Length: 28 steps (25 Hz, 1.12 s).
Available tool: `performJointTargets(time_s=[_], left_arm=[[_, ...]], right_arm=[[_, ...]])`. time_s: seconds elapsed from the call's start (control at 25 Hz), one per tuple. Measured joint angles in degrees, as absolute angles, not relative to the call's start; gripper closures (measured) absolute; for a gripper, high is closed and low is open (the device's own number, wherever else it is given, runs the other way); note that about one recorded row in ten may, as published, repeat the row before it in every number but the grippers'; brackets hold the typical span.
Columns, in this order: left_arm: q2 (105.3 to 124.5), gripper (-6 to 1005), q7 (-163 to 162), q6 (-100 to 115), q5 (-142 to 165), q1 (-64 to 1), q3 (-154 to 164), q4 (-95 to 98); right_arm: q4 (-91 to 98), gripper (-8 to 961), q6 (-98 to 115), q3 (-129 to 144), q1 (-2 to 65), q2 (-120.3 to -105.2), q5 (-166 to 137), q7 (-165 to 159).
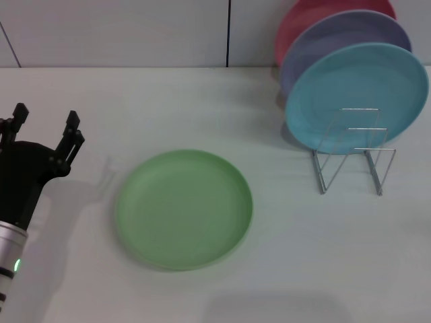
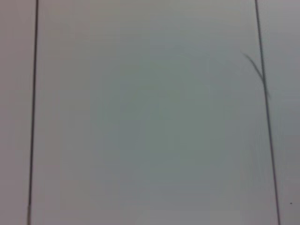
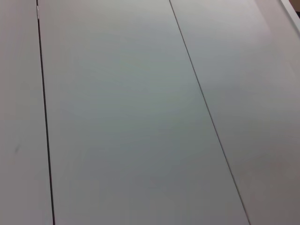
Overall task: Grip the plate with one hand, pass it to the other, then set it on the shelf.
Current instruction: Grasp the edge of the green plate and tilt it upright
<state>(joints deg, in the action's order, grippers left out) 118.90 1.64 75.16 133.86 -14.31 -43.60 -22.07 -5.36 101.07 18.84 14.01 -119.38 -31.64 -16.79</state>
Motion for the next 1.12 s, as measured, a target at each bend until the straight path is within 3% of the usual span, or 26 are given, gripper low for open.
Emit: performJointTargets(time_s=[0.32, 0.36, 0.4, 0.52, 0.64, 0.8, 0.96, 1.12], left_arm=[[118.03, 194, 6.4, 67.7, 133.9, -14.7, -43.9, -29.4], [116.25, 195, 7.6, 60.3, 134.5, -14.6, -45.1, -36.1], [116.25, 196, 7.6, 60.3, 134.5, -14.6, -45.1, -36.1], [113.00, 199, 8.3, 49.1, 137.3, -13.2, -47.8, -47.0], [111.24, 202, 8.3, 35.4, 142.7, -10.2, -53.4, -59.0], [113.13, 206, 8.8, 16.5, 152.0, -6.1, -62.6, -71.6], [117.61, 211, 13.3, -11.8, 156.1, -5.2, -71.0, -84.1], [118.22, 215, 14.3, -23.1, 155.6, -6.0, -72.6, -88.6]], right_arm=[[-5.4, 162, 101.1, 19.0, 14.2, -119.35, -31.6, -16.8], [-5.3, 162, 101.1, 19.0, 14.2, -119.35, -31.6, -16.8], [-5.3, 162, 101.1, 19.0, 14.2, -119.35, -31.6, -16.8], [-5.2, 162, 100.9, 19.2, 14.4, -119.29, -31.6, -16.8], [-5.1, 162, 100.6, 19.3, 14.6, -119.26, -31.6, -16.8], [-5.0, 162, 100.5, 19.3, 14.7, -119.17, -31.6, -16.8], [-4.9, 162, 99.7, 19.3, 14.9, -119.17, -31.6, -16.8], [-4.9, 161, 98.9, 19.3, 15.1, -119.18, -31.7, -16.8]])
